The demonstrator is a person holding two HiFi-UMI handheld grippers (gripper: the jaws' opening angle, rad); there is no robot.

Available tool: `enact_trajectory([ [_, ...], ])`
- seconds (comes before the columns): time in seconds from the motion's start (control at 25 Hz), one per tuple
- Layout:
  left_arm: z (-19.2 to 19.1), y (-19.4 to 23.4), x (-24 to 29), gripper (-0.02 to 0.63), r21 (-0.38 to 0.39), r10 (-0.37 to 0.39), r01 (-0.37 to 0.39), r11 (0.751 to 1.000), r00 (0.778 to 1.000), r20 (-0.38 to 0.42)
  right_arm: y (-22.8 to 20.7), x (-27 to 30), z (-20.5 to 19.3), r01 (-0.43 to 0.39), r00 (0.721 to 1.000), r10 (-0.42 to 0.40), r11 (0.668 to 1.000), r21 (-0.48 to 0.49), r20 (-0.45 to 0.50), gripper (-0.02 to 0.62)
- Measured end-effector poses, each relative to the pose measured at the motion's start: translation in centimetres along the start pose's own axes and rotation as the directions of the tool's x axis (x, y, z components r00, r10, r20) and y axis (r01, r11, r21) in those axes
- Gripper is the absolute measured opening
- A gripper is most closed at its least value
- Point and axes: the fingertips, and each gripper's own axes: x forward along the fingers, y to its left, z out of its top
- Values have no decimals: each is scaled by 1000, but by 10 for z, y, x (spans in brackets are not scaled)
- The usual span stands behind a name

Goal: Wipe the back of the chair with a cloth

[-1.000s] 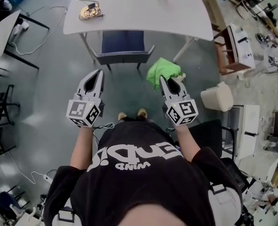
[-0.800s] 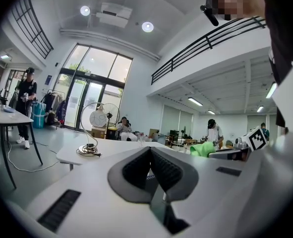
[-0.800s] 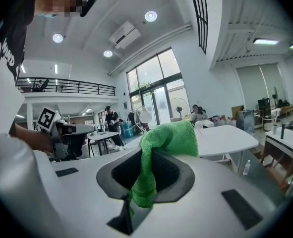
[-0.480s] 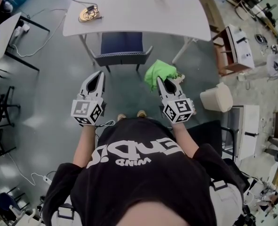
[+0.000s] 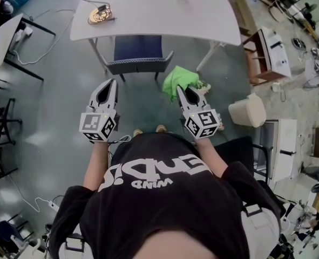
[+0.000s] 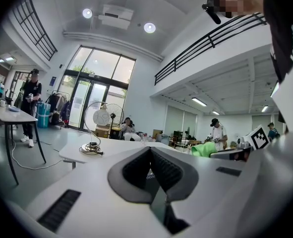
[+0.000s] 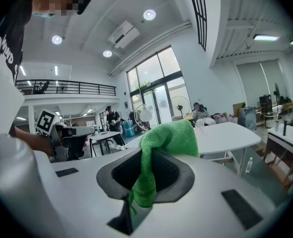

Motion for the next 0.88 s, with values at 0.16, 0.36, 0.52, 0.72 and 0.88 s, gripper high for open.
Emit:
enact_trajectory([
  [0.16, 0, -2, 0, 0, -9, -1, 1, 1000, 1000, -3, -2, 1, 4, 2, 1000, -2, 1000, -1, -2, 46],
  [0.36, -6, -4, 0, 0, -21, 4, -4, 1000, 1000, -13, -7, -1, 3, 6, 1000, -6, 1000, -6, -11, 46],
  [0.52, -7, -4, -1, 0, -22, 8, -8, 1000, 1000, -18, -9, -3, 2, 6, 1000, -6, 1000, -3, -14, 46],
  [0.72, -9, -4, -2, 0, -17, 8, -8, 1000, 1000, -26, -10, -4, 3, 5, 1000, -5, 1000, -1, -9, 46],
  [0.88, -11, -3, -5, 0, -12, 9, -9, 1000, 1000, -28, -9, -5, 5, 5, 1000, -5, 1000, -4, 2, 46],
])
